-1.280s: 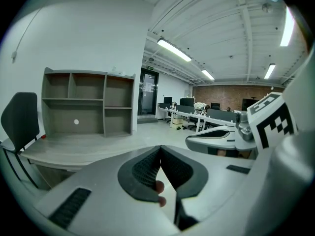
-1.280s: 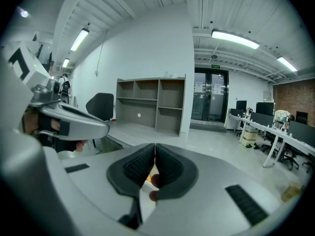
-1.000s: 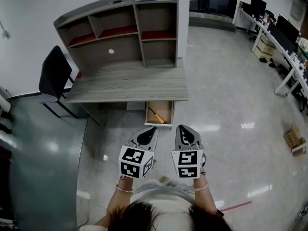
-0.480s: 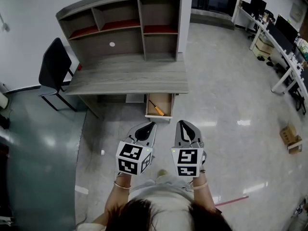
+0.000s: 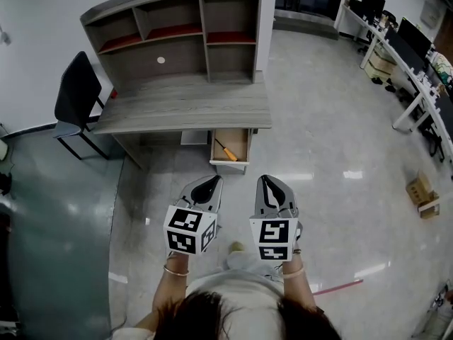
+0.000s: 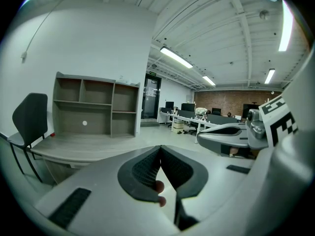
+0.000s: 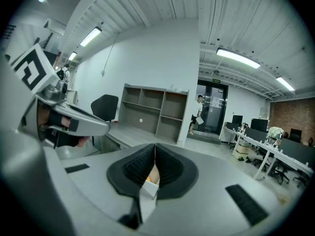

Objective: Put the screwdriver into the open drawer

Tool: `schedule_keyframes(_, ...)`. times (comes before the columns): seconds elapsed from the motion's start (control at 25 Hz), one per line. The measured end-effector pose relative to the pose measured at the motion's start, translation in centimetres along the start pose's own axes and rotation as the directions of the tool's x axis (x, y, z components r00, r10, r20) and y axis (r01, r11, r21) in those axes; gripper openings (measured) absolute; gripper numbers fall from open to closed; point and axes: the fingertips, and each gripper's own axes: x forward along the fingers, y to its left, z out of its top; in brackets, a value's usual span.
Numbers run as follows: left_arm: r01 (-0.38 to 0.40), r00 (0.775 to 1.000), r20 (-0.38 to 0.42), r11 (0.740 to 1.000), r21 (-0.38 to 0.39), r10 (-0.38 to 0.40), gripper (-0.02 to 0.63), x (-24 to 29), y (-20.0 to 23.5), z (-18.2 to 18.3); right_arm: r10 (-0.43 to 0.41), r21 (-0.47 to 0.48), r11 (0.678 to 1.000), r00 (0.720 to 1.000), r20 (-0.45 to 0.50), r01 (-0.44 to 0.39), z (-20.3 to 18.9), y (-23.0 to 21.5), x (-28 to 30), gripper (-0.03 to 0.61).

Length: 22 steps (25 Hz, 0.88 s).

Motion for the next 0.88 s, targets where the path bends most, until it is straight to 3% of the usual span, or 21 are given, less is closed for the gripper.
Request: schedule_keyframes(0.88, -0.006, 1.0, 0.015, 1.0, -0.022, 0.006, 0.017, -7.3, -2.1, -2.4, 0.005, -0.014, 1.0, 1.0, -0.015, -0.005, -0.9, 4.3, -7.2, 0.028)
